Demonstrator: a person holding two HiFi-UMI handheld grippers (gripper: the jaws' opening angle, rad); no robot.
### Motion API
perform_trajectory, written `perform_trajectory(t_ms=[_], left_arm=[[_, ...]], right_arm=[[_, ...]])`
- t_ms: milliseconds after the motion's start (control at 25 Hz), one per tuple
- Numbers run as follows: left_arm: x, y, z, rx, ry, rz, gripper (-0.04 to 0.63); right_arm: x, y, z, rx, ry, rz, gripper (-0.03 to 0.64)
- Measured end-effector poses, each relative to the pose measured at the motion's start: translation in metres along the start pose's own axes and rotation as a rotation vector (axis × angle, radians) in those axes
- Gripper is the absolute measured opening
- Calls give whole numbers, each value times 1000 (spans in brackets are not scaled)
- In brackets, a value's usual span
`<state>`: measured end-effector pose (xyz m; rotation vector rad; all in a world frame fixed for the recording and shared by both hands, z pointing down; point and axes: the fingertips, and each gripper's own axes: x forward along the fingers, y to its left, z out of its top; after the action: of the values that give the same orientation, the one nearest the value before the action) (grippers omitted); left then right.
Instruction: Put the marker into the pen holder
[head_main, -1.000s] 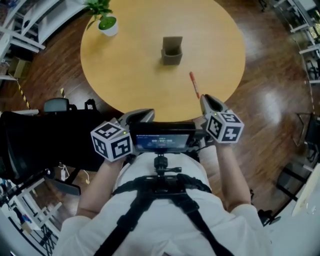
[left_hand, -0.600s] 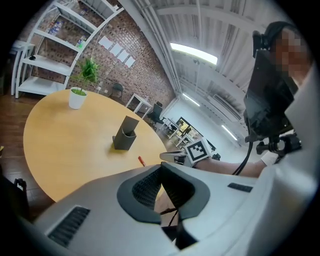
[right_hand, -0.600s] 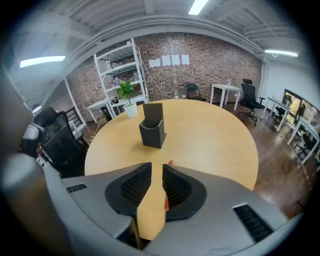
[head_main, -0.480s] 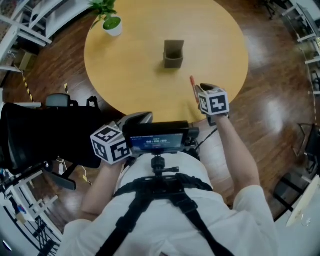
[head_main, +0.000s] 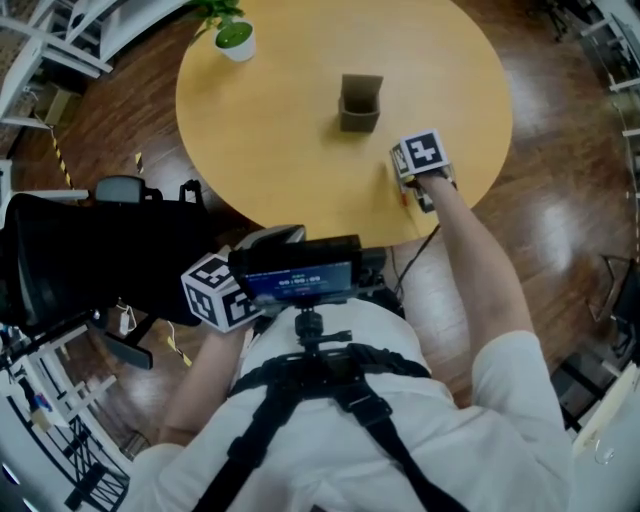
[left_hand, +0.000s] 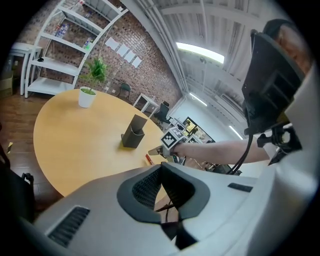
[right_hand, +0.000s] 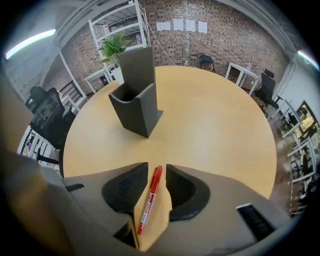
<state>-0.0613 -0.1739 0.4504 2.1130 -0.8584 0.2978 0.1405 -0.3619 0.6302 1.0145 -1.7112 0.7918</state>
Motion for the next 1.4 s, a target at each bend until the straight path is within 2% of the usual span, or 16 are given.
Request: perform_trajectory(t_ms=[200,360,600,1080,1400], left_arm=[[-2,0,0,-7,-17,33,-5],[-8,0,-1,-14,-31,60,-5],[-6,0,1,-13,-30,64,-5],[1,-2,9,23,-6,13,-5],[14,0,31,44,-32,15,-5]], right_arm=[[11,-12,-8,21,77,26,118],[19,-16,-17,13,131,21,75],[18,-15,-13,43,107,58,35],[-73,2,30,99,-366,58,20],[-150,26,99,49,-736,70,20]])
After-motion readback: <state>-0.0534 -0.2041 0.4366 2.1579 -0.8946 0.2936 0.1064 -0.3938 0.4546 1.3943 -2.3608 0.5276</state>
